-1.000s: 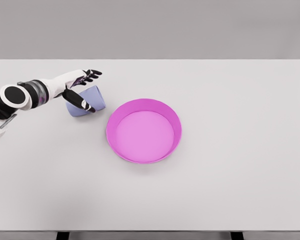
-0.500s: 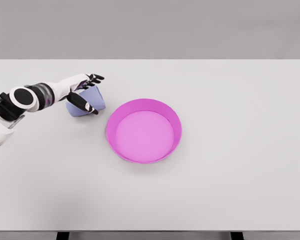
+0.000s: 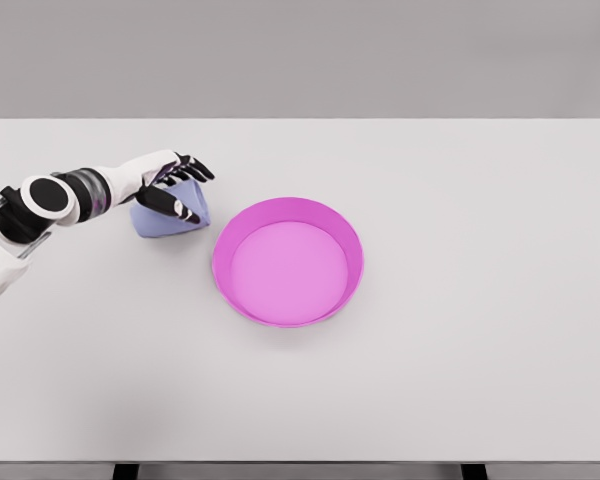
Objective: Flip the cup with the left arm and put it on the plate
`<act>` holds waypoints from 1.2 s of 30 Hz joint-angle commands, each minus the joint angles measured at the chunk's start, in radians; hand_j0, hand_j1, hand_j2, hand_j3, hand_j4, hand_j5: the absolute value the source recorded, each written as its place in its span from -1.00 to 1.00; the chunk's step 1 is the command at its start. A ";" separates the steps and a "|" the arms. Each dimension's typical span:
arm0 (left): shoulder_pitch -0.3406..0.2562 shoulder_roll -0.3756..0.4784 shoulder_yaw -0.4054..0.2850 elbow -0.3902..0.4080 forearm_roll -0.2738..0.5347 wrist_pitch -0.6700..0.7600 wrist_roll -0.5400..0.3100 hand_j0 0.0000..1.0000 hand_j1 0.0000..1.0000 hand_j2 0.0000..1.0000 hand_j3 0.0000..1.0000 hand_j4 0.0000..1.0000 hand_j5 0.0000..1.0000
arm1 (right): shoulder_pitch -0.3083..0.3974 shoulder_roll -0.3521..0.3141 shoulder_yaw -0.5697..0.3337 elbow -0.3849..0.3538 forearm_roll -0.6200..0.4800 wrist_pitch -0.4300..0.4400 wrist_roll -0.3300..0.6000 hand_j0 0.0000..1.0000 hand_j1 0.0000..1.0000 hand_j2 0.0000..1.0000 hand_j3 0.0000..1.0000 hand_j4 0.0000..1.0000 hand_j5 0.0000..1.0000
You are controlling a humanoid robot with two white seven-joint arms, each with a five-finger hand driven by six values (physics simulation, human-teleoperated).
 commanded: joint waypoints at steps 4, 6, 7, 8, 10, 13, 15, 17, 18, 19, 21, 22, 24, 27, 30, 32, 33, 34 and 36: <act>-0.002 0.011 0.011 -0.044 0.048 -0.009 -0.002 0.03 0.03 0.03 0.03 0.03 0.03 | 0.000 0.000 0.000 0.000 0.000 0.000 0.000 1.00 1.00 1.00 1.00 1.00 1.00; -0.008 0.027 0.034 -0.074 0.056 -0.016 -0.005 0.03 0.03 0.03 0.03 0.03 0.03 | 0.000 0.000 0.000 0.000 0.000 0.000 0.000 1.00 1.00 1.00 1.00 1.00 1.00; -0.005 0.033 0.059 -0.093 0.062 -0.049 -0.011 0.03 0.03 0.03 0.03 0.03 0.03 | 0.000 0.000 0.000 0.000 0.000 0.000 0.000 1.00 1.00 1.00 1.00 1.00 1.00; -0.005 0.033 0.072 -0.108 0.065 -0.085 -0.014 0.03 0.03 0.03 0.03 0.03 0.03 | 0.000 0.000 0.000 0.000 0.000 0.000 0.000 1.00 1.00 1.00 1.00 1.00 1.00; 0.000 0.036 0.097 -0.130 0.073 -0.136 -0.018 0.03 0.03 0.03 0.03 0.03 0.03 | 0.000 0.000 0.000 0.000 0.000 0.000 0.000 1.00 1.00 1.00 1.00 1.00 1.00; 0.002 0.066 0.114 -0.176 0.130 -0.222 -0.029 0.02 0.02 0.02 0.02 0.02 0.02 | 0.000 0.000 0.000 0.000 0.000 0.000 0.000 1.00 1.00 1.00 1.00 1.00 1.00; 0.003 0.066 0.121 -0.200 0.148 -0.224 -0.029 0.01 0.01 0.01 0.01 0.01 0.01 | 0.000 0.000 0.000 0.000 0.000 0.000 0.000 1.00 1.00 1.00 1.00 1.00 1.00; 0.006 0.065 0.125 -0.222 0.188 -0.271 -0.029 0.01 0.01 0.01 0.01 0.01 0.01 | 0.000 0.000 -0.001 0.000 0.000 0.000 0.000 1.00 1.00 1.00 1.00 1.00 1.00; 0.015 0.063 0.125 -0.226 0.208 -0.312 -0.031 0.01 0.01 0.01 0.01 0.01 0.01 | 0.002 0.000 0.000 0.000 0.000 0.000 0.000 1.00 1.00 1.00 1.00 1.00 1.00; 0.020 0.056 0.126 -0.233 0.219 -0.339 -0.031 0.01 0.01 0.01 0.01 0.01 0.01 | 0.002 0.000 0.000 0.000 0.000 0.000 0.000 1.00 1.00 1.00 1.00 1.00 1.00; 0.028 0.051 0.126 -0.236 0.246 -0.395 -0.031 0.01 0.01 0.01 0.01 0.01 0.01 | 0.000 0.000 0.000 0.000 0.000 0.000 0.000 1.00 1.00 1.00 1.00 1.00 1.00; 0.037 0.050 0.126 -0.236 0.260 -0.444 -0.029 0.01 0.01 0.01 0.01 0.01 0.01 | 0.002 0.000 0.000 0.000 0.000 0.000 0.000 1.00 1.00 1.00 1.00 1.00 1.00; 0.058 0.013 0.126 -0.236 0.277 -0.524 -0.028 0.01 0.01 0.01 0.01 0.01 0.01 | 0.000 0.000 0.000 0.000 0.000 0.000 0.000 1.00 1.00 1.00 1.00 1.00 1.00; 0.075 -0.013 0.126 -0.236 0.303 -0.561 -0.028 0.01 0.01 0.01 0.01 0.01 0.01 | 0.000 0.000 0.000 0.000 0.000 0.000 0.000 1.00 1.00 1.00 1.00 1.00 1.00; 0.103 -0.039 0.128 -0.236 0.311 -0.586 -0.028 0.01 0.01 0.01 0.01 0.01 0.01 | 0.000 0.000 0.000 0.000 0.000 0.000 0.000 1.00 1.00 1.00 1.00 1.00 1.00; 0.127 -0.065 0.129 -0.236 0.312 -0.601 -0.028 0.02 0.02 0.02 0.02 0.02 0.02 | 0.002 0.000 0.000 0.000 0.000 0.000 0.000 1.00 1.00 1.00 1.00 1.00 1.00; 0.135 -0.069 0.129 -0.236 0.326 -0.604 -0.028 0.02 0.02 0.02 0.02 0.02 0.02 | 0.000 0.000 0.000 0.000 0.000 0.000 0.000 1.00 1.00 1.00 1.00 1.00 1.00; 0.141 -0.070 0.129 -0.234 0.357 -0.604 -0.028 0.02 0.02 0.02 0.02 0.02 0.02 | 0.002 0.000 0.000 0.000 0.000 0.000 0.000 1.00 1.00 1.00 1.00 1.00 1.00; 0.155 -0.072 0.135 -0.234 0.370 -0.604 -0.028 0.02 0.02 0.02 0.02 0.02 0.02 | 0.000 0.000 0.000 0.000 0.000 0.000 0.000 1.00 1.00 1.00 1.00 1.00 1.00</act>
